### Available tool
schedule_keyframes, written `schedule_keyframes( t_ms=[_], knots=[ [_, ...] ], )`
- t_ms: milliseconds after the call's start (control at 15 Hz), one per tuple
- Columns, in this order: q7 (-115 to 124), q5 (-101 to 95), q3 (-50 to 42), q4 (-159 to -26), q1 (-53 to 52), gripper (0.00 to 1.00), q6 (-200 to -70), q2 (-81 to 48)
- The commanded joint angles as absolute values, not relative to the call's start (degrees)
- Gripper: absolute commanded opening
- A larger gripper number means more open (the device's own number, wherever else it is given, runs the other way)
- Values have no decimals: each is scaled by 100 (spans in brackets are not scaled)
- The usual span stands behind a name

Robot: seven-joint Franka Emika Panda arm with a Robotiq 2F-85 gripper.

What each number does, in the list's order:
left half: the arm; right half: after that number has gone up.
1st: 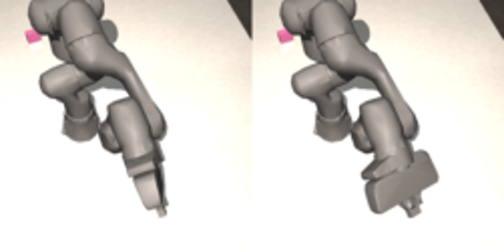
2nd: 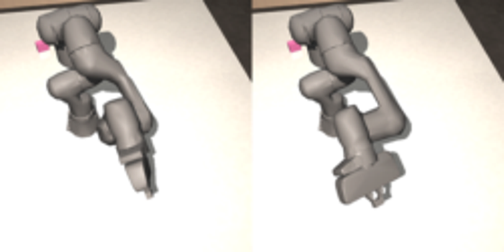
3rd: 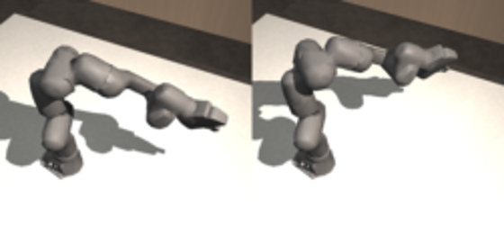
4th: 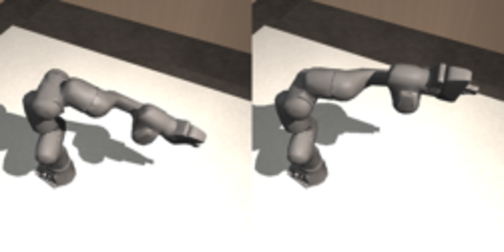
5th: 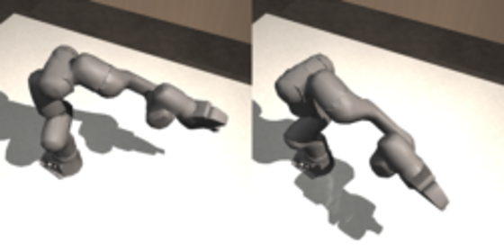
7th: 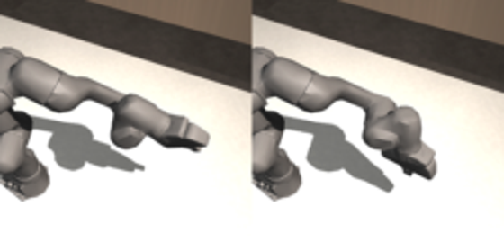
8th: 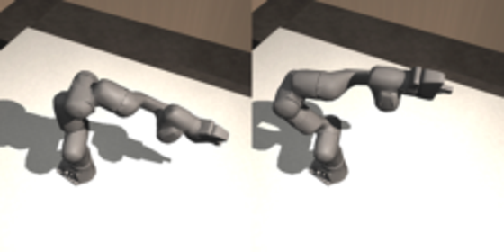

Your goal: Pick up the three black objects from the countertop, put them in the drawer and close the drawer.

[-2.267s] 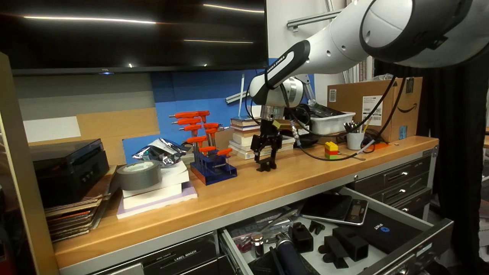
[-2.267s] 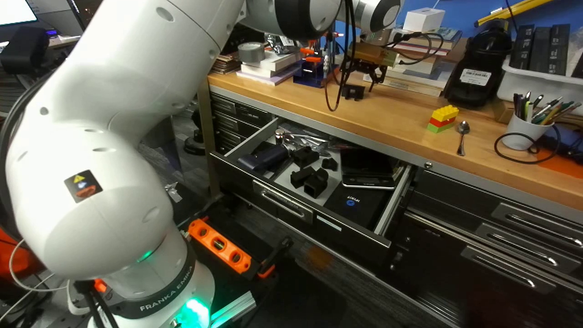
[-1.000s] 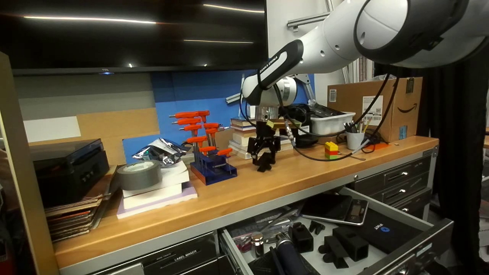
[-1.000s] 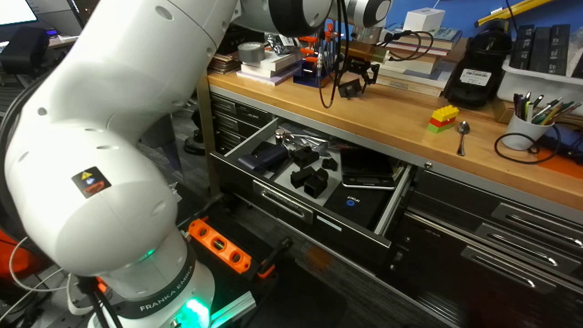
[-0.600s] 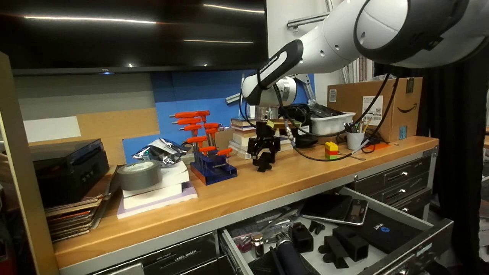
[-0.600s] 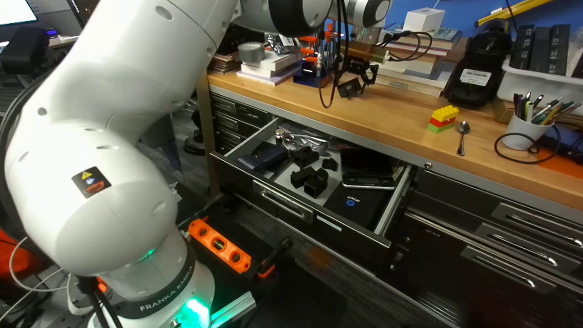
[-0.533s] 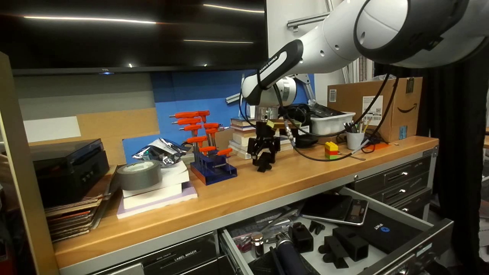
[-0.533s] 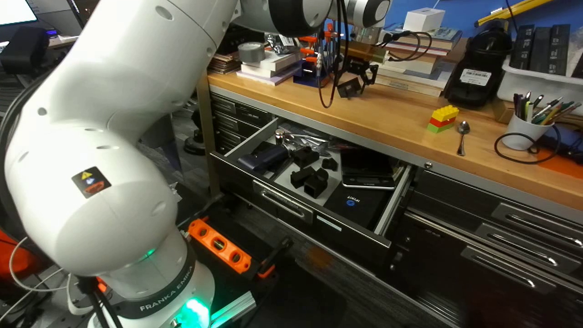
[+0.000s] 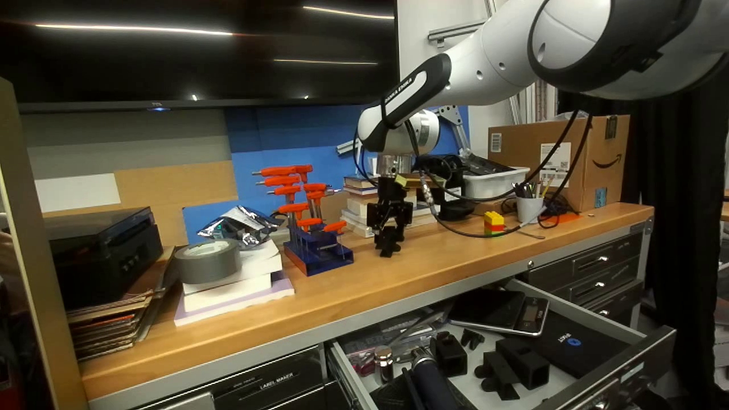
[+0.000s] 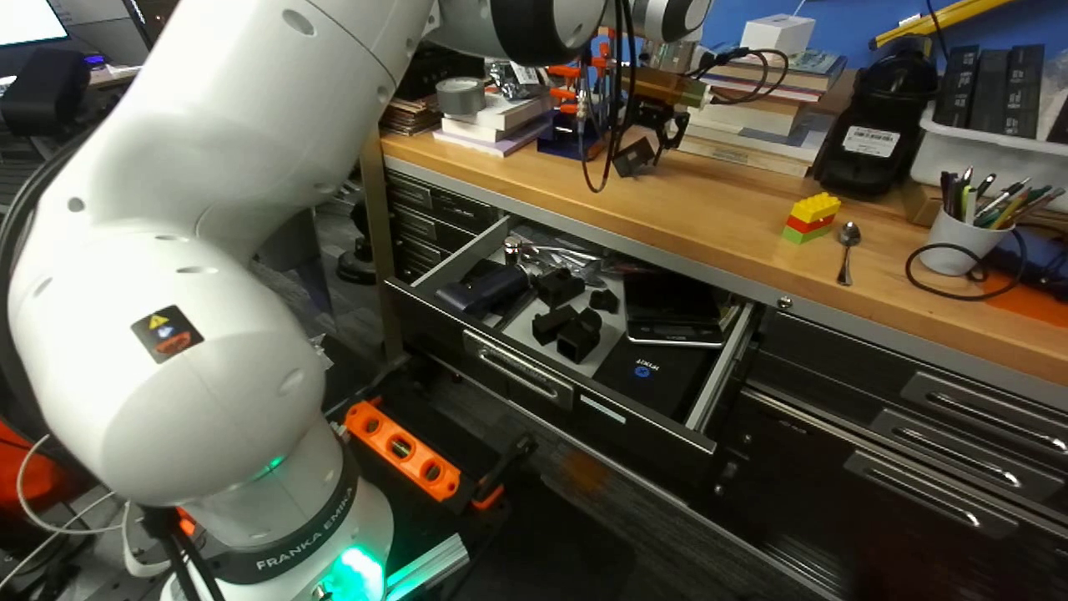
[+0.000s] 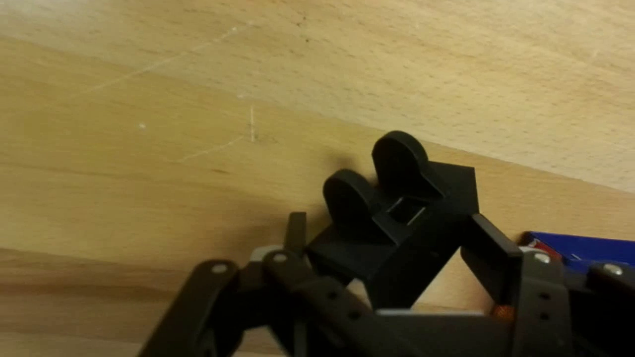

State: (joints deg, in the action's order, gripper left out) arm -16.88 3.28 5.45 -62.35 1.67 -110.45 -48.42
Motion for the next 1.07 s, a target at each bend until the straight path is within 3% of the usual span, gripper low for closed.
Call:
schedule_keyframes(
  t_ms=[0,133,533,1000],
  knots=[
    [-1797,341,583,-6148,159,52,-10982,-4883],
    [-1794,338,584,-6160,151,48,-11022,-4848],
    [-1752,303,610,-6288,63,22,-11098,-4688],
    [-1696,188,570,-6534,-15,25,-11158,-4506]
  ],
)
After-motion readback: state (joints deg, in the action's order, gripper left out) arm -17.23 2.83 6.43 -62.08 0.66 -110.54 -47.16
